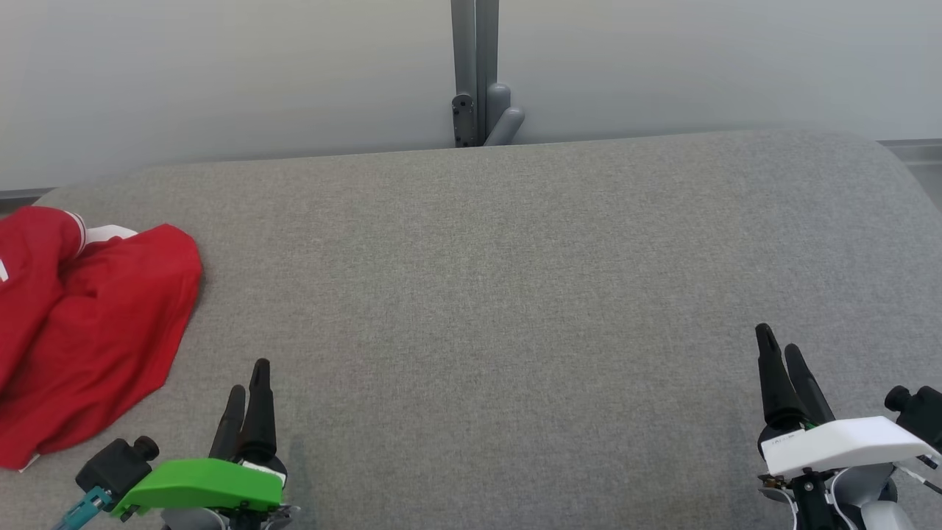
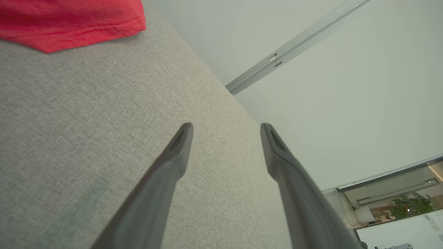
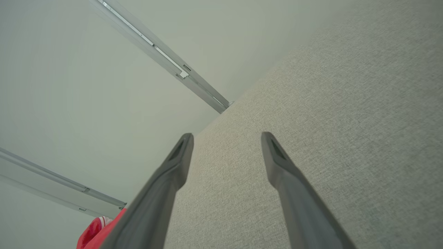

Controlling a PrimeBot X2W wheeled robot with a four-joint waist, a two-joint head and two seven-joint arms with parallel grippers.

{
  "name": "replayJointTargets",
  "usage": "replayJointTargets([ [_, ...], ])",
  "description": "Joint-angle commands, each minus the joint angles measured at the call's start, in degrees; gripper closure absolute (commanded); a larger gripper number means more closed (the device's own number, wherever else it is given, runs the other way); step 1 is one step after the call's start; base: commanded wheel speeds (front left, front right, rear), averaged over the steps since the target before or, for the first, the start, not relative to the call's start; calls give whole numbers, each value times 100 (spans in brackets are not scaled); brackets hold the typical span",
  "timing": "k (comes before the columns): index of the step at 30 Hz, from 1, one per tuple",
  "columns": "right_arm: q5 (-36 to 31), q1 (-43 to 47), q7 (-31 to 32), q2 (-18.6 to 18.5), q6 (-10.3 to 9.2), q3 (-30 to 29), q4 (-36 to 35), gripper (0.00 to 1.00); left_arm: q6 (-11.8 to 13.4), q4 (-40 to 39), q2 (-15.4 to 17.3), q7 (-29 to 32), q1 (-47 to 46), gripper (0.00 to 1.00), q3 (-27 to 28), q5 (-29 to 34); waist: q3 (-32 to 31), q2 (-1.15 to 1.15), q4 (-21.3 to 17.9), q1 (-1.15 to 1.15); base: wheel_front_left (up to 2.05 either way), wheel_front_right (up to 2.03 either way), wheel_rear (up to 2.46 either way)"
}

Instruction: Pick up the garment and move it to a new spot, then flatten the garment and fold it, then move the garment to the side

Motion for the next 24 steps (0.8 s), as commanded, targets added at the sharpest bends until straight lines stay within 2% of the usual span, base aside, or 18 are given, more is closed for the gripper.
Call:
replayJointTargets([
  [1,-259,9,-74,-34,1,11,-112,0,1,-44,29,-64,-55,0,-38,270,10,20,0,0,0,0,0],
  [24,-1961,144,-485,-47,2,52,-297,0,-41,-40,33,-474,69,0,-219,2288,62,32,-15,0,0,0,0],
])
